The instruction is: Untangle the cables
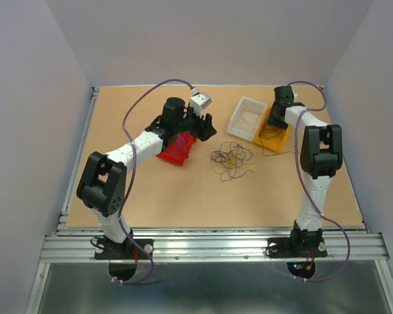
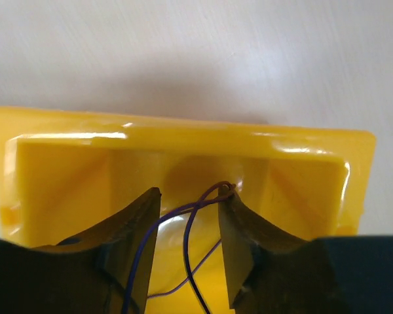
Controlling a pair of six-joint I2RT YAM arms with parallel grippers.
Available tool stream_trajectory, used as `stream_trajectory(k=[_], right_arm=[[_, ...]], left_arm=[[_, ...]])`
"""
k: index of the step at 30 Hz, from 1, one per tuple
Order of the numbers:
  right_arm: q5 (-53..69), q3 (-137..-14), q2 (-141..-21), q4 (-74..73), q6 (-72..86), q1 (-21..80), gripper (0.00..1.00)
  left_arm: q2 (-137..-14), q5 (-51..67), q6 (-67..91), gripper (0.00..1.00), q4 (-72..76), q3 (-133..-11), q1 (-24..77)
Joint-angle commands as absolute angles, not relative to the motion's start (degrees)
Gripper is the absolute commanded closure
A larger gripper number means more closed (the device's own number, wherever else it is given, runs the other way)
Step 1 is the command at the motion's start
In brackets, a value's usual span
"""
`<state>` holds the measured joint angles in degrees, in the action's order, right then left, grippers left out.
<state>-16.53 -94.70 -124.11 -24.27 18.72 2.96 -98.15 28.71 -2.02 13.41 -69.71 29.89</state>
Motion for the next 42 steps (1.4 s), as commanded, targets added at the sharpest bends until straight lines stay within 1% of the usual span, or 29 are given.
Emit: stream_trajectory(k=[1, 3, 4, 7, 11, 13, 14, 15, 16, 17, 18, 19, 22, 26, 28, 30, 31, 35, 39, 41, 42], right_arm=[[-15.9, -93.3, -115.4, -25.1, 19.9, 2.6, 0.48], [-15.9, -92.4, -113.7, -25.1, 20.2, 2.5, 0.43], [-15.3, -92.1, -112.3, -25.1, 20.6, 2.5, 0.35], [-13.1, -91.4, -110.0, -25.1, 21.2, 2.5, 0.26], [-12.6, -91.7, -109.2, -26.1, 21.3, 2.6, 0.23], [-13.1, -93.1, -110.4, -29.4, 20.9, 2.6, 0.23], [-13.4, -93.9, -111.1, -31.3, 20.7, 2.5, 0.26], [-13.5, -93.8, -111.2, -31.8, 20.4, 2.5, 0.33], [-14.7, -93.7, -111.1, -32.2, 20.5, 2.5, 0.45], [-15.4, -93.1, -110.8, -32.8, 20.6, 2.6, 0.44], [-16.3, -92.6, -109.8, -32.9, 20.6, 2.5, 0.39], [-19.3, -91.9, -109.0, -32.7, 21.0, 2.5, 0.37], [-22.0, -90.2, -106.0, -32.6, 21.6, 2.5, 0.39], [-20.6, -88.2, -103.2, -32.4, 21.2, 2.6, 0.42], [-17.6, -86.1, -102.0, -31.5, 21.1, 2.6, 0.4], [-13.9, -84.9, -99.8, -28.8, 20.3, 2.5, 0.36], [-9.2, -83.2, -99.1, -27.5, 19.9, 2.6, 0.31], [-4.8, -82.5, -98.7, -24.2, 19.2, 4.2, 0.3], [-8.9, -81.4, -99.3, -24.3, 20.3, 7.7, 0.3], [-12.3, -79.2, -98.0, -24.1, 21.1, 10.3, 0.3], [-13.8, -75.9, -97.1, -23.7, 21.7, 11.2, 0.31]], left_arm=[[-96.6, 28.9, -2.8, 0.3, 14.8, -70.7, 30.1], [-96.5, 29.0, -2.8, 0.3, 14.8, -70.7, 30.1], [-96.5, 29.0, -2.8, 0.3, 14.8, -70.7, 30.1], [-96.3, 29.1, -2.8, 0.3, 14.8, -70.7, 30.1], [-96.5, 29.1, -3.0, 0.3, 14.6, -70.8, 30.1], [-96.6, 29.1, -2.9, 0.3, 14.6, -70.9, 30.1], [-96.6, 29.1, -2.9, 0.3, 14.5, -71.0, 30.1], [-96.7, 29.1, -2.9, 0.3, 14.4, -71.0, 30.1], [-96.8, 29.1, -3.0, 0.3, 14.4, -71.1, 30.1], [-96.8, 29.1, -2.9, 0.3, 14.3, -71.1, 30.1], [-96.8, 29.1, -2.9, 0.3, 14.3, -71.1, 30.1], [-96.8, 29.2, -3.0, 0.3, 14.2, -71.2, 30.1], [-96.6, 29.1, -3.0, 0.3, 14.2, -71.1, 30.1], [-96.5, 29.1, -3.1, 0.3, 14.2, -71.1, 30.1], [-96.3, 29.1, -3.0, 0.3, 14.2, -71.1, 30.1], [-96.4, 29.1, -3.1, 0.3, 14.2, -71.1, 30.1], [-96.3, 29.0, -3.1, 0.3, 14.2, -71.1, 30.1], [-96.2, 28.7, -3.3, 0.3, 14.2, -71.1, 30.1], [-96.2, 28.3, -3.3, 0.3, 14.2, -71.0, 30.1], [-95.9, 27.9, -2.9, 0.3, 14.6, -70.8, 30.1], [-95.8, 27.9, -3.0, 0.3, 14.9, -70.5, 30.0]])
